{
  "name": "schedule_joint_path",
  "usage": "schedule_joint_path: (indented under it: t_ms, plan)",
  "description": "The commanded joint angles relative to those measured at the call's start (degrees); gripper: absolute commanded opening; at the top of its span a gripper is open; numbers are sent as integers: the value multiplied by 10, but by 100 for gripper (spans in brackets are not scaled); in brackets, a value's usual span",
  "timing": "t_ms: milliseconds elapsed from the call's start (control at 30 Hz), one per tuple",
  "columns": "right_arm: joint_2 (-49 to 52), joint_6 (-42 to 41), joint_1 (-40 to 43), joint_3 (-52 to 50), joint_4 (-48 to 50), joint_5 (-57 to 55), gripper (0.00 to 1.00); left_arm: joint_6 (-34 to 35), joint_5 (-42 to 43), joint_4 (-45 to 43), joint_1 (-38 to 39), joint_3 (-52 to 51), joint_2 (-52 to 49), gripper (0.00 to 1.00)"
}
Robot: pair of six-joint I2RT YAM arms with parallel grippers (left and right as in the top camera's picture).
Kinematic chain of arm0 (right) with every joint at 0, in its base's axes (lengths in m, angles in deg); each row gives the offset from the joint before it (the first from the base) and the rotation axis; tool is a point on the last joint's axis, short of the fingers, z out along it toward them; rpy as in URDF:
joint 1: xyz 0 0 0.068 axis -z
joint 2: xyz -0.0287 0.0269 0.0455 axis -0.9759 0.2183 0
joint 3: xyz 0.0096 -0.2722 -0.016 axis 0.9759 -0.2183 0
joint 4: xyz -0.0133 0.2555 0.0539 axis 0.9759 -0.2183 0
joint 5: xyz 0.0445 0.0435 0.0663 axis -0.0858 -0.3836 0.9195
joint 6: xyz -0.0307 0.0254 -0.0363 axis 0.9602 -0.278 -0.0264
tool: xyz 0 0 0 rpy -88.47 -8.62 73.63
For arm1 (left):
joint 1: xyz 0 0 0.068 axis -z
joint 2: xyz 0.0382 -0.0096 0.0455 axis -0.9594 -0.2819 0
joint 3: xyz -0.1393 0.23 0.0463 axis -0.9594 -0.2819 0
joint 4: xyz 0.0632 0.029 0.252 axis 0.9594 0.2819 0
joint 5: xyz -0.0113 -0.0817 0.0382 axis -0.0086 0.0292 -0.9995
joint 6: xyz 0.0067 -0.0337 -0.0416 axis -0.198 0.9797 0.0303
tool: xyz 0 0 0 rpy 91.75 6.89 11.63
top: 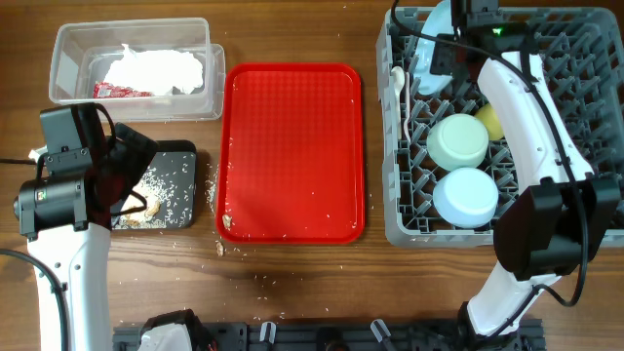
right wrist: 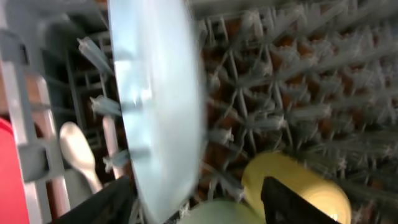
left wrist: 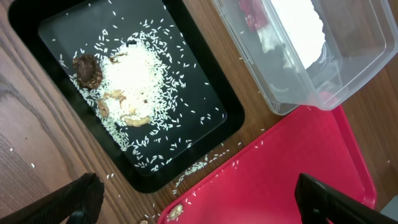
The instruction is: Sort waste into correct bins and load items into the dishwasher rack
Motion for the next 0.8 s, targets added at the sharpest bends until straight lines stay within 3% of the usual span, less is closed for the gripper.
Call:
schedule_joint_path:
  t_ms: [0,333,600,667,700,767]
  plan:
    - [-54,-62,2,7,-30,15,70,-8,-1,0,-3,3,2,100]
    - [-259,-162,2,-11,-203,90,72,-8,-1,0,-3,3,2,100]
    - [-437,-120,-10,-191,-180,202,73,-9,-1,0,-3,3,2,100]
    - [-477,-130,-10,-244,-188,210,81,-8,-1,0,-3,3,2,100]
    - [-485,-131,-10,-255,-196,217,100,-9,-1,0,-3,3,2,100]
    - [-498,-131,-10,-278,-237,250,100,-8,-1,0,-3,3,2,100]
